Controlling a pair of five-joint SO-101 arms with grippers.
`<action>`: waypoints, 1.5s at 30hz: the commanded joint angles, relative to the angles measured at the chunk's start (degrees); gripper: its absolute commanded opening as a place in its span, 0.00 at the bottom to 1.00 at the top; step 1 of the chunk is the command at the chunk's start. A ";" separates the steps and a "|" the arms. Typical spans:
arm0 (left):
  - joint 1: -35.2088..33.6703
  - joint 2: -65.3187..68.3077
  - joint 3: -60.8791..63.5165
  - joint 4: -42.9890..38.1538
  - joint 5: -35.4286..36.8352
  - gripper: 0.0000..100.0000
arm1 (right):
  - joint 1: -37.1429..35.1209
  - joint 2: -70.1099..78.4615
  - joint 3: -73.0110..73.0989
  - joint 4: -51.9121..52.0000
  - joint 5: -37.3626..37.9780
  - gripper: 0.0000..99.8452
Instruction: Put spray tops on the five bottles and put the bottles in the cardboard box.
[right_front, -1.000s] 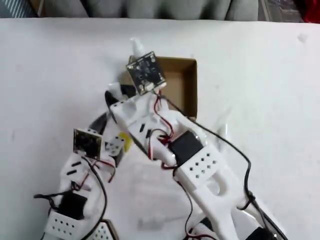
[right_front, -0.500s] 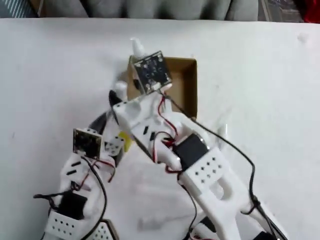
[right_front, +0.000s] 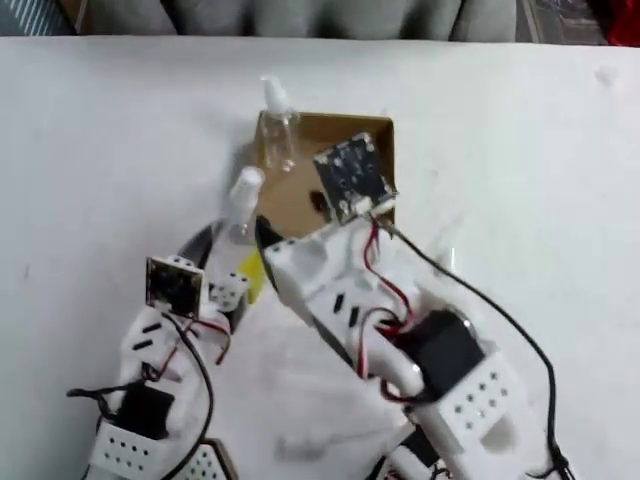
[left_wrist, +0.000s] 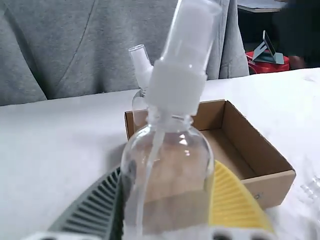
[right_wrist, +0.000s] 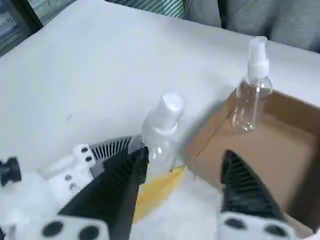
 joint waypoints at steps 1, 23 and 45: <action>-2.07 -0.84 -0.62 -2.29 -0.18 0.02 | -0.04 -4.88 -3.16 5.93 -0.53 0.02; -8.22 5.23 -17.93 9.67 6.95 0.02 | -10.15 -33.71 48.97 -29.14 -0.53 0.02; -1.80 25.10 -29.89 13.36 7.03 0.02 | -19.21 -36.26 65.14 -55.08 -3.96 0.02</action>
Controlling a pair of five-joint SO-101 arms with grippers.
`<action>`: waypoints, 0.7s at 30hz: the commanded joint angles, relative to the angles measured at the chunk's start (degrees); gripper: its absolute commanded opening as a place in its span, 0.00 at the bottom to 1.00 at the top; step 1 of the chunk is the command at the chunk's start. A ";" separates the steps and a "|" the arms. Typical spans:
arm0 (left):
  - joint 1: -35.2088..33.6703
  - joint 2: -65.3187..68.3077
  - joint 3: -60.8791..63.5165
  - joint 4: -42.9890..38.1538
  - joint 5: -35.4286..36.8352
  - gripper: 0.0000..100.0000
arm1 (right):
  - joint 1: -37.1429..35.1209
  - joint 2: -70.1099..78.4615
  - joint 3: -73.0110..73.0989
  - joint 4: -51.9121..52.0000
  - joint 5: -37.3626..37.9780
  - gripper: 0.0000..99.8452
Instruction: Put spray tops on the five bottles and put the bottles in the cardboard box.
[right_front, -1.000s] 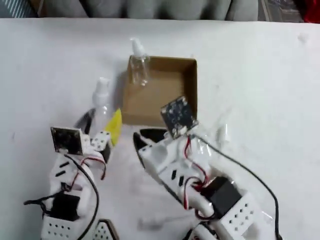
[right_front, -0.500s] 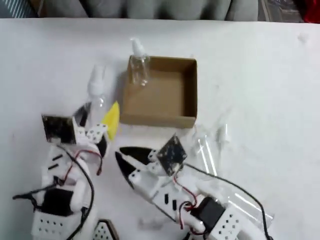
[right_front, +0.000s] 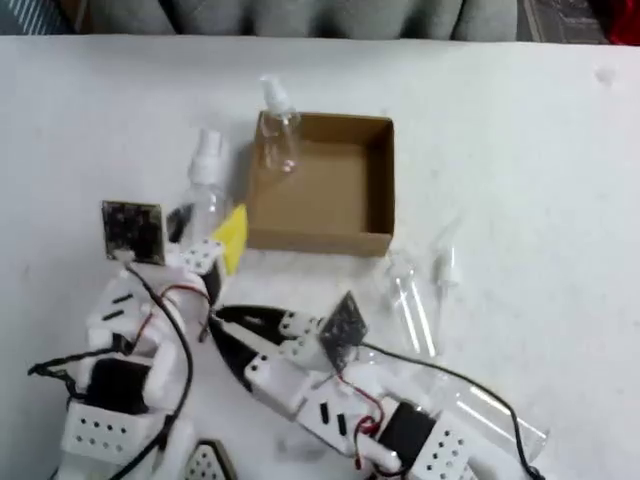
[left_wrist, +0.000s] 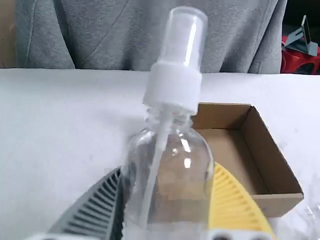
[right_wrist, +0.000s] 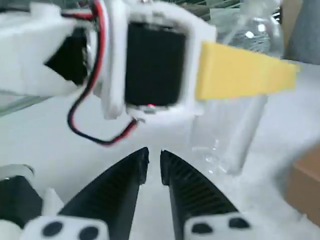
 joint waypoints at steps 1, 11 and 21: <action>4.53 0.31 -4.40 3.16 0.35 0.02 | -0.75 -0.66 -0.70 -3.03 -1.41 0.02; 4.97 -16.31 -2.90 9.76 0.53 0.02 | -0.57 -0.57 -0.44 -2.86 -1.41 0.02; 10.95 -25.54 -3.96 19.96 0.44 0.02 | 2.07 -0.57 -0.44 -3.03 -1.41 0.02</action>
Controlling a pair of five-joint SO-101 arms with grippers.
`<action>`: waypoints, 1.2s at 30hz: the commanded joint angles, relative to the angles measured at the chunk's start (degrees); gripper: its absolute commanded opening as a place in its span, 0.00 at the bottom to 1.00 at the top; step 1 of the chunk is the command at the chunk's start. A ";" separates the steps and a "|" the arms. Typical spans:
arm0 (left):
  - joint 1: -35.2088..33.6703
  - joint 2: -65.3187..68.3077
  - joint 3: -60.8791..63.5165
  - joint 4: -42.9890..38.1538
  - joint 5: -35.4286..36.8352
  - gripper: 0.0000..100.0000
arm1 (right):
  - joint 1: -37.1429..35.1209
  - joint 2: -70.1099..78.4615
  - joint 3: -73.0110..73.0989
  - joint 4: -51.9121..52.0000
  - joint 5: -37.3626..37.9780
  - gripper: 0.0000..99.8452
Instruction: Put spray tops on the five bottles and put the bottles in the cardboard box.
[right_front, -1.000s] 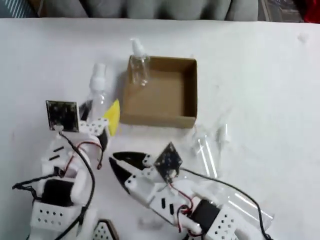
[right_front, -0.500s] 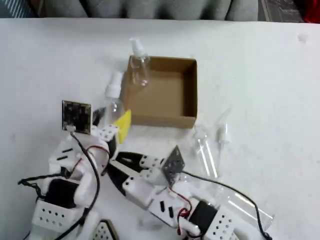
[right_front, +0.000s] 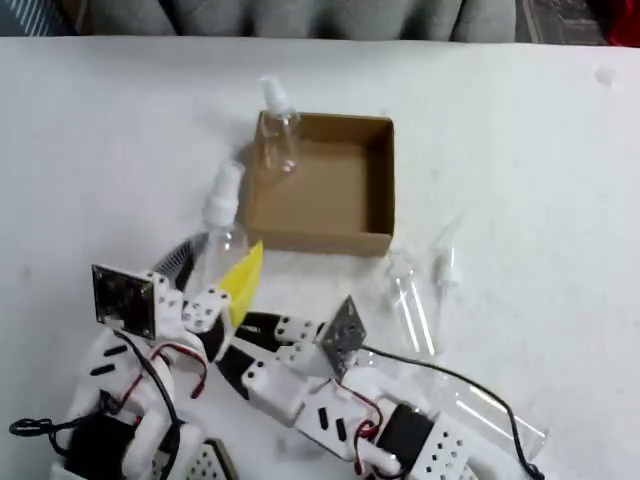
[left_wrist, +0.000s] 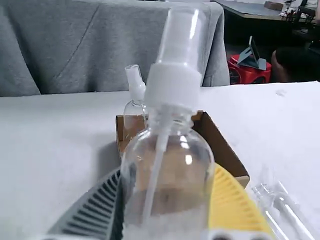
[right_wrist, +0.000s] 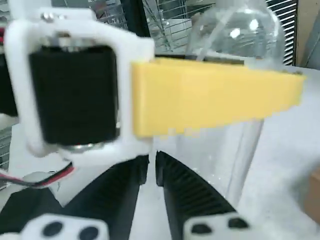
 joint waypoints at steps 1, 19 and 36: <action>2.33 -1.36 -4.13 2.37 0.44 0.02 | 2.95 -0.57 -0.44 -1.27 -0.35 0.02; 1.80 -1.45 -4.57 3.43 0.35 0.02 | 7.87 12.62 -1.23 -10.33 -0.09 0.02; 1.80 -1.45 -4.22 3.16 0.35 0.02 | 12.62 20.00 -4.92 -10.59 -0.09 0.02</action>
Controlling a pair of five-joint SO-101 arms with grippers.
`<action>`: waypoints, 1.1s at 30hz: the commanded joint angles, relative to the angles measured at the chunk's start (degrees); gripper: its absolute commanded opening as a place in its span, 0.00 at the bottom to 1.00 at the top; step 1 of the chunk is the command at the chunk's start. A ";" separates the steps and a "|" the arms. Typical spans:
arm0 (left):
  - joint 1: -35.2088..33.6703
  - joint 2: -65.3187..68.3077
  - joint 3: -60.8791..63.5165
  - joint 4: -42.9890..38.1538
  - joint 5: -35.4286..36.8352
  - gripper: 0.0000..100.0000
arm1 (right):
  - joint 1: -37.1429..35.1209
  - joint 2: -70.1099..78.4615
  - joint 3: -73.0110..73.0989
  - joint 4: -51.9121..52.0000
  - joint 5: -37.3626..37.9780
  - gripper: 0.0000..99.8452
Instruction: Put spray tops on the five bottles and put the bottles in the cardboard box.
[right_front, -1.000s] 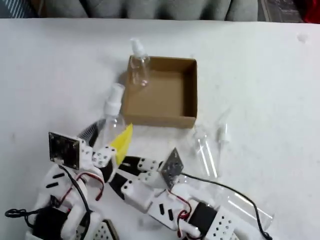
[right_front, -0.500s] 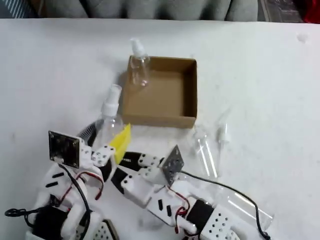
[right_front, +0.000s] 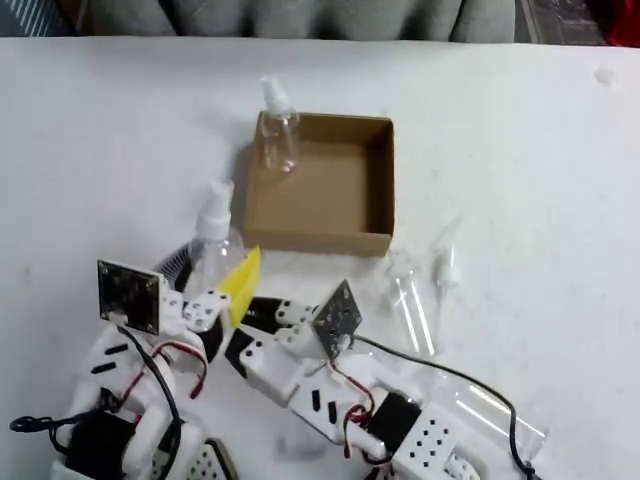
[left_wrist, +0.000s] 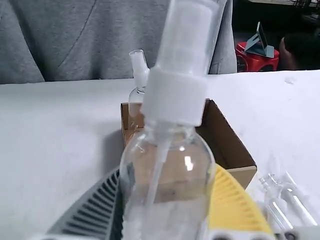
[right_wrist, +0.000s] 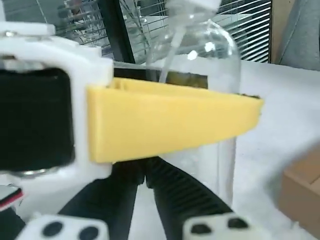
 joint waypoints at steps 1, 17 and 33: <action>1.36 -1.19 -4.31 0.53 0.44 0.02 | 5.32 1.98 -2.64 -0.13 -0.44 0.02; 1.27 -1.19 -2.37 -2.29 0.44 0.02 | 11.74 1.89 -5.98 6.55 -0.53 0.02; -7.25 0.22 6.33 -18.64 0.44 0.02 | 26.59 1.89 -24.97 44.35 10.81 0.02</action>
